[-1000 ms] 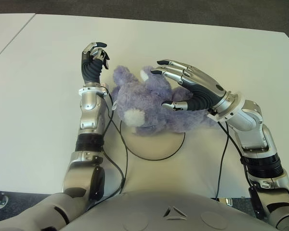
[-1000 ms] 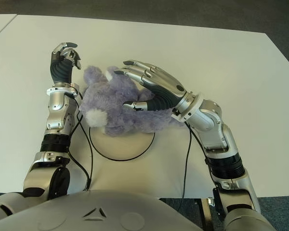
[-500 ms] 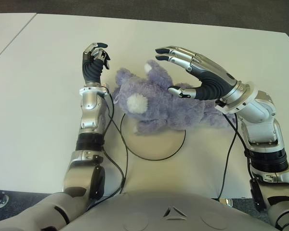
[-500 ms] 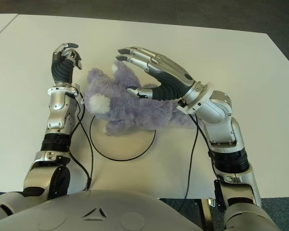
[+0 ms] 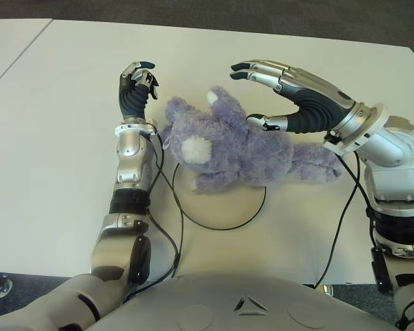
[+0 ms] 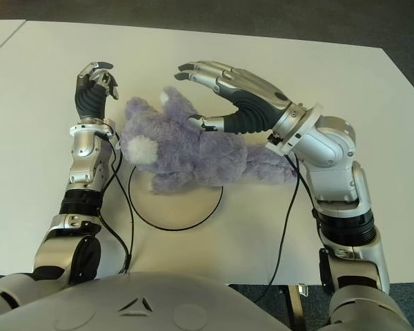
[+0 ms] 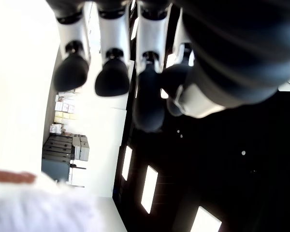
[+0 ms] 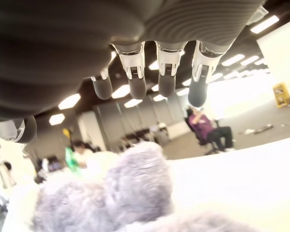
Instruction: Put the doll into the plate.
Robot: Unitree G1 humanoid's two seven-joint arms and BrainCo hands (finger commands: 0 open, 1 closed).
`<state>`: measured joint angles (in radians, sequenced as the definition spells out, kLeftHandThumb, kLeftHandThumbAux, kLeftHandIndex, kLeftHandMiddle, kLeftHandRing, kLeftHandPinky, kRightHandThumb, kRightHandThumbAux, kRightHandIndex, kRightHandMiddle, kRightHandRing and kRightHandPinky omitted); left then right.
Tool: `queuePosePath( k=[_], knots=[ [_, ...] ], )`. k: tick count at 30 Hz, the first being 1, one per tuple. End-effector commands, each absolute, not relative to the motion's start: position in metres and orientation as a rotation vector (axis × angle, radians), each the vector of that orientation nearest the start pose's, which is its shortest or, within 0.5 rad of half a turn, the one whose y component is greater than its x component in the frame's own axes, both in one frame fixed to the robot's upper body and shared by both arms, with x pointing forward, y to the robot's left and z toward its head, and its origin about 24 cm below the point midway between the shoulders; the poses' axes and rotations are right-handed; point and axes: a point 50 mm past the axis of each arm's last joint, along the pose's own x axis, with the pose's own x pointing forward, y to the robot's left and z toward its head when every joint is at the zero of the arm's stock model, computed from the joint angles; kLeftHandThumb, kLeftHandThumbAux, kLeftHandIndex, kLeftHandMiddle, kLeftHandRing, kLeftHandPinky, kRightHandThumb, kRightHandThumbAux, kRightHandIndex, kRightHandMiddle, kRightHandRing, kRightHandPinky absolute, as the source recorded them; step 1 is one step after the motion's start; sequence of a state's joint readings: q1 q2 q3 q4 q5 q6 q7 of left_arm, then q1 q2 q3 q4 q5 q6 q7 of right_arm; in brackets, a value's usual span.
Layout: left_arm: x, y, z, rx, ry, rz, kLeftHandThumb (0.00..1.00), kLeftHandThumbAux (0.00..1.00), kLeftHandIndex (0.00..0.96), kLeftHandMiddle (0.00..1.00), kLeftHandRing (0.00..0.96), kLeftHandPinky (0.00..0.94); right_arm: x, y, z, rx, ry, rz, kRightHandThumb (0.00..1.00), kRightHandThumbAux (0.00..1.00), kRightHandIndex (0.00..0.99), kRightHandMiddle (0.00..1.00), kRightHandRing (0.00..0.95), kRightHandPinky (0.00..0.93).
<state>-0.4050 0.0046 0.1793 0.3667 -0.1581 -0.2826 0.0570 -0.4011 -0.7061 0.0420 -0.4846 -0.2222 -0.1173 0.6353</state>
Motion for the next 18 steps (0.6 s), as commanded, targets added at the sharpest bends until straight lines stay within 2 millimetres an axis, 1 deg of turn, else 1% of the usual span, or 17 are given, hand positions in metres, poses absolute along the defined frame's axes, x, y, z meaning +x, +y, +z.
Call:
queuePosePath(
  k=[1, 5, 18],
  knots=[
    [0.3233, 0.1675, 0.0875, -0.202, -0.284, 0.134, 0.721, 0.697, 0.446, 0.796, 0.789, 0.754, 0.2426, -0.148, 0.2426, -1.273, -0.689, 0.651, 0.406, 0.237, 0.0, 0.0, 0.0, 0.054],
    [0.3234, 0.1674, 0.0875, -0.2, -0.282, 0.134, 0.721, 0.697, 0.446, 0.796, 0.787, 0.753, 0.2423, -0.1519, 0.2469, -1.311, -0.738, 0.628, 0.382, 0.237, 0.0, 0.0, 0.0, 0.044],
    [0.3242, 0.1674, 0.0871, -0.205, -0.279, 0.132, 0.721, 0.697, 0.446, 0.798, 0.788, 0.754, 0.2437, -0.1527, 0.2462, -1.314, -0.749, 0.628, 0.372, 0.237, 0.0, 0.0, 0.0, 0.04]
  ],
)
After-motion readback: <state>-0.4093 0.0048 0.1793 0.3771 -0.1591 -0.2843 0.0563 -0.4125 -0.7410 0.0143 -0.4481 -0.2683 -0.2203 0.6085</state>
